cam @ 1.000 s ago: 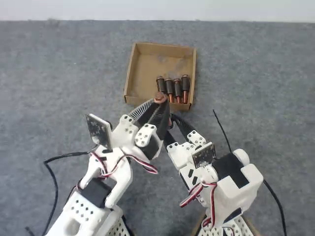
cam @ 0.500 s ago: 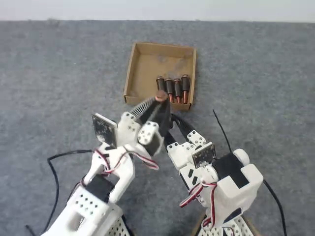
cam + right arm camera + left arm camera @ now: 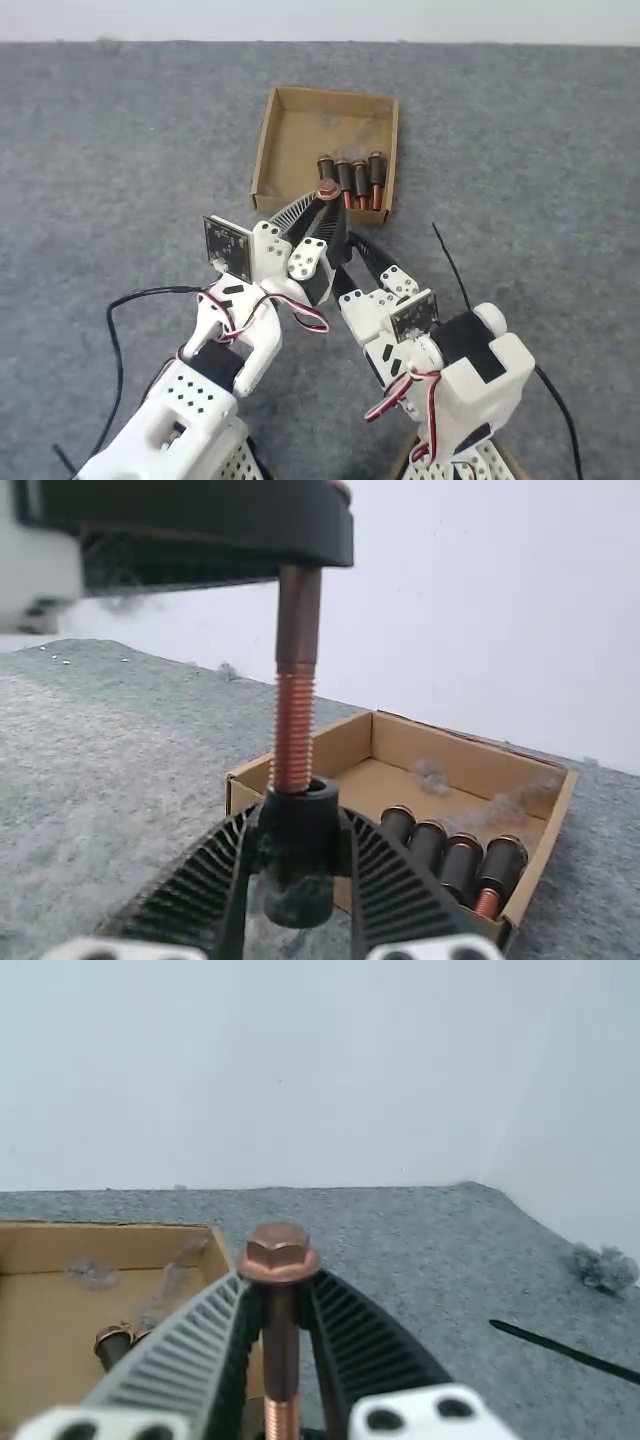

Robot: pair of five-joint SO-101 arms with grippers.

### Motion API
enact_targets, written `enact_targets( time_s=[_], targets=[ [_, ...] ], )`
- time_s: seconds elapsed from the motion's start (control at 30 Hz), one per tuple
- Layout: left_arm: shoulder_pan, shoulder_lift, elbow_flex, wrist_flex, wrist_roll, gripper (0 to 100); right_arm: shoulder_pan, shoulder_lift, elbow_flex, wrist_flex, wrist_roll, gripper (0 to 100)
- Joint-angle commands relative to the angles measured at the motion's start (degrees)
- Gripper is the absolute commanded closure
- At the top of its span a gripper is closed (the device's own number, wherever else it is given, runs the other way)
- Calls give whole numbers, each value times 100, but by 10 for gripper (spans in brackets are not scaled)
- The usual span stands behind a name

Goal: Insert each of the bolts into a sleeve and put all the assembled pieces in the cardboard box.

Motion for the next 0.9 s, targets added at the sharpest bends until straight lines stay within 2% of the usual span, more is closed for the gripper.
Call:
enact_targets(
  time_s=[0.0, 0.4, 0.57, 0.87],
  targets=[
    [-18, 18, -145, -167, -53, 989, -4, -57, 132, -127, 44, 992],
    [-18, 18, -189, -193, -53, 989, -4, -48, 132, -127, 62, 992],
    [-229, 26, -163, -695, -53, 989, -4, -48, 132, -127, 70, 992],
    [-255, 26, -136, -677, -35, 989, -4, -57, 132, -127, 70, 992]
  ],
)
